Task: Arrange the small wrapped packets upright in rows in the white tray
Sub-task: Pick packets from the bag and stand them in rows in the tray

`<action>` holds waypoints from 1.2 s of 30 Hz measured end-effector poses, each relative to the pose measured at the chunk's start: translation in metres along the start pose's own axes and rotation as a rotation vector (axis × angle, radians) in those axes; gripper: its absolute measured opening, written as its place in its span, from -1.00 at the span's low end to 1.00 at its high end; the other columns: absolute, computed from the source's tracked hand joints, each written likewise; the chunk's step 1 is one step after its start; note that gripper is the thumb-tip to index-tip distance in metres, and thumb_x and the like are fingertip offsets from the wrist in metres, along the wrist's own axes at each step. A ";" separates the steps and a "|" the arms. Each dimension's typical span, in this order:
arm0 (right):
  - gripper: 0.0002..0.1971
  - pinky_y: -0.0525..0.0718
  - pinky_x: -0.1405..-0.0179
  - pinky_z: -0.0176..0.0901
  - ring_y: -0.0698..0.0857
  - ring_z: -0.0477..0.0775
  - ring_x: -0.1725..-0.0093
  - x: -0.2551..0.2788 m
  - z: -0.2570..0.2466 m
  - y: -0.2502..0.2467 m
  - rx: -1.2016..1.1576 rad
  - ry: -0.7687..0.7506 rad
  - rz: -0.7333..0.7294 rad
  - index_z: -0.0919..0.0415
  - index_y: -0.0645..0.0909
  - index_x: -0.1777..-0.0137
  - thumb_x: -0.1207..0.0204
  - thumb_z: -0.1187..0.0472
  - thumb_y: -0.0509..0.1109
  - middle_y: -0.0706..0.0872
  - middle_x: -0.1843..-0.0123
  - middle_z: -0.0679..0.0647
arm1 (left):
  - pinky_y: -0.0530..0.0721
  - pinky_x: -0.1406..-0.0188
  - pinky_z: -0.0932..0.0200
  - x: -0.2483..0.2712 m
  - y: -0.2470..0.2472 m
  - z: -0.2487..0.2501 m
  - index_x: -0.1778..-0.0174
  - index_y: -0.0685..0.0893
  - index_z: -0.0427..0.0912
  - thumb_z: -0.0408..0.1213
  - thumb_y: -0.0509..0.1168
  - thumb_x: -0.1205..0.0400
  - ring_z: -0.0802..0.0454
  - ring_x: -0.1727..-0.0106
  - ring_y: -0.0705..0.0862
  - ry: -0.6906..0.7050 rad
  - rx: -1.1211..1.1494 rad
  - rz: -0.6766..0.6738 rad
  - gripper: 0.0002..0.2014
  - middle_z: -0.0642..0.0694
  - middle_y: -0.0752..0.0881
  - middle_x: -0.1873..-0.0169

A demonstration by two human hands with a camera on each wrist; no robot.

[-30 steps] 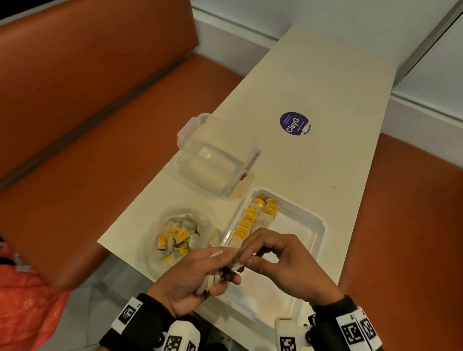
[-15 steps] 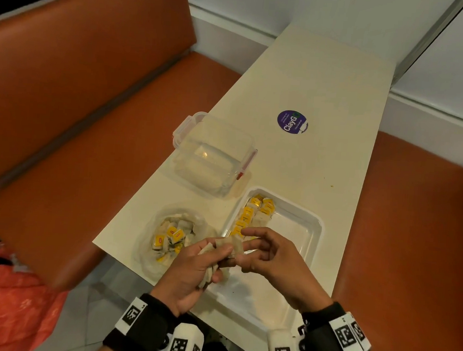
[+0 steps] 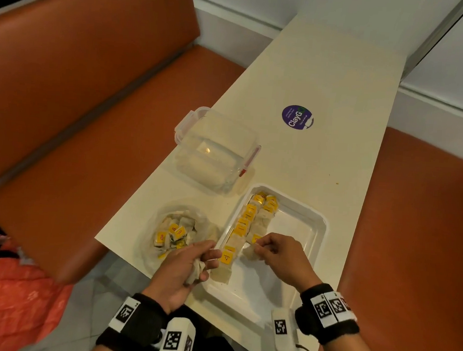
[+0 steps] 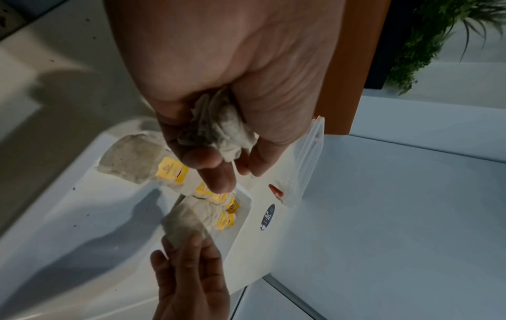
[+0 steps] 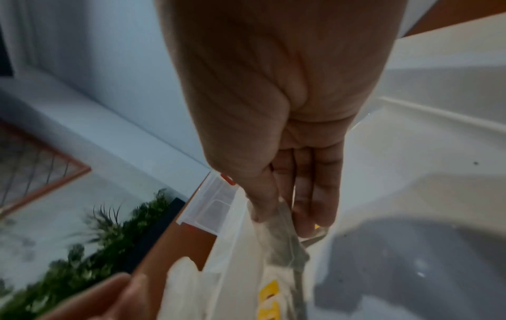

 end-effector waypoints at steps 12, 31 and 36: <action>-0.94 0.41 0.26 -0.56 0.67 -0.23 0.17 -0.046 0.005 0.014 0.231 -0.021 0.065 0.06 0.82 0.08 -0.57 0.25 0.56 0.77 0.18 -0.15 | 0.53 0.52 0.25 0.002 -0.004 0.011 -0.17 0.77 -0.27 -0.24 0.52 -0.64 0.01 0.27 0.74 0.035 -0.014 -0.009 -0.75 -0.25 0.81 0.10; -0.84 0.58 0.09 -0.31 0.70 -0.21 0.17 -0.008 -0.069 0.020 0.048 -0.207 0.216 -0.15 0.82 -0.04 -0.48 0.02 0.66 0.77 0.03 -0.21 | 0.69 0.46 0.16 0.007 -0.017 0.034 -0.25 0.75 -0.26 0.22 0.32 -0.70 -0.14 0.17 0.82 -0.039 0.281 -0.104 -0.44 -0.27 0.79 0.07; -0.68 0.66 0.11 -0.23 0.68 -0.12 0.10 0.036 -0.134 0.054 0.156 -0.545 -0.140 -0.30 0.81 -0.06 -0.32 -0.25 0.70 0.79 0.05 -0.23 | 0.80 0.27 0.02 0.008 -0.028 0.043 -0.43 0.69 -0.24 0.35 0.32 -0.67 -0.20 0.04 0.83 -0.059 0.343 -0.170 -0.29 -0.30 0.76 -0.12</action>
Point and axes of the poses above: each hand's wrist, its own x-axis away from the middle knuckle, its own y-axis out of the palm, z = x × y, the point moved 3 cm from there along -x, towards the middle knuckle
